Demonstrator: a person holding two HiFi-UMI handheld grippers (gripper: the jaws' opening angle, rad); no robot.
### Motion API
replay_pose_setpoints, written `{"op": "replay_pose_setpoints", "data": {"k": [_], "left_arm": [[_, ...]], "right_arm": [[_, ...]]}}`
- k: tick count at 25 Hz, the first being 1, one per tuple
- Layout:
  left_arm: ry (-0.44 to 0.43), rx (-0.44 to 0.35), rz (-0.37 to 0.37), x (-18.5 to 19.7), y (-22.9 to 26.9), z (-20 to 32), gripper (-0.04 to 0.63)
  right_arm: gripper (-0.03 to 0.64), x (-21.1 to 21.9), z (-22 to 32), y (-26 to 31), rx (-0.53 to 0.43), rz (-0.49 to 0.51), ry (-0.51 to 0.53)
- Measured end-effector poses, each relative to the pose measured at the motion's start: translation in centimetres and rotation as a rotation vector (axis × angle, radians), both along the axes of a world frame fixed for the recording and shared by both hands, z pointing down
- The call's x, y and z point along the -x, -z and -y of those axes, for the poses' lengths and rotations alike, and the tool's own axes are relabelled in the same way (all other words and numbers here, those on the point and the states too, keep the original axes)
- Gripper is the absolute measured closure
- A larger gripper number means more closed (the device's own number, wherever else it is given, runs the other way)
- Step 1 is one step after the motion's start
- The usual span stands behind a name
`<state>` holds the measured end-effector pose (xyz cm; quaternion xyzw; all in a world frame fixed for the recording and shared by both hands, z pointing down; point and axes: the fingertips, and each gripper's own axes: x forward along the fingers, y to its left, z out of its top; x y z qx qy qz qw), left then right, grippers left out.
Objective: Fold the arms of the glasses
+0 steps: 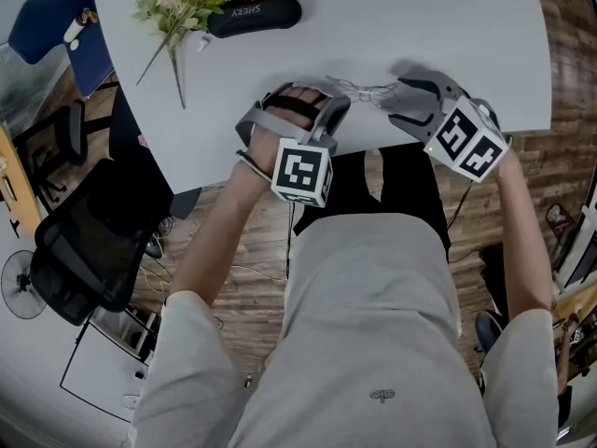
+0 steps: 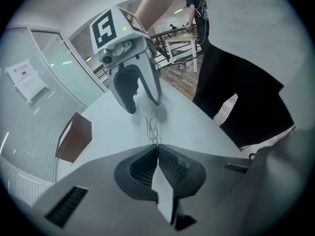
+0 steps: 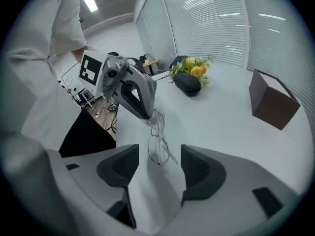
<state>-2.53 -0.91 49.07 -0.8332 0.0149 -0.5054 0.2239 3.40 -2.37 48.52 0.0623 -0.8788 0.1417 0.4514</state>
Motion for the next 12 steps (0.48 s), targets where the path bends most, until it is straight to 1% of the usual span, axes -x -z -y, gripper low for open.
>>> {"op": "replay_pose_setpoints", "data": {"k": [3, 7, 9, 12], "left_arm": [[-0.002, 0.002, -0.002, -0.2, 0.0, -0.2, 0.571], [-0.002, 0.004, -0.010, -0.5, 0.1, -0.2, 0.571], [0.005, 0.013, -0.018, -0.6, 0.2, -0.3, 0.571], [0.021, 0.031, -0.033, -0.6, 0.3, -0.2, 0.571]], "right_arm": [[0.341, 0.0, 0.0, -0.3, -0.015, -0.016, 0.017], [0.340, 0.4, -0.5, -1.6, -0.060, -0.076, 0.101], [0.362, 0.5, -0.9, -2.0, -0.072, -0.095, 0.130], [0.408, 0.6, -1.0, -2.3, -0.083, -0.101, 0.137]]}}
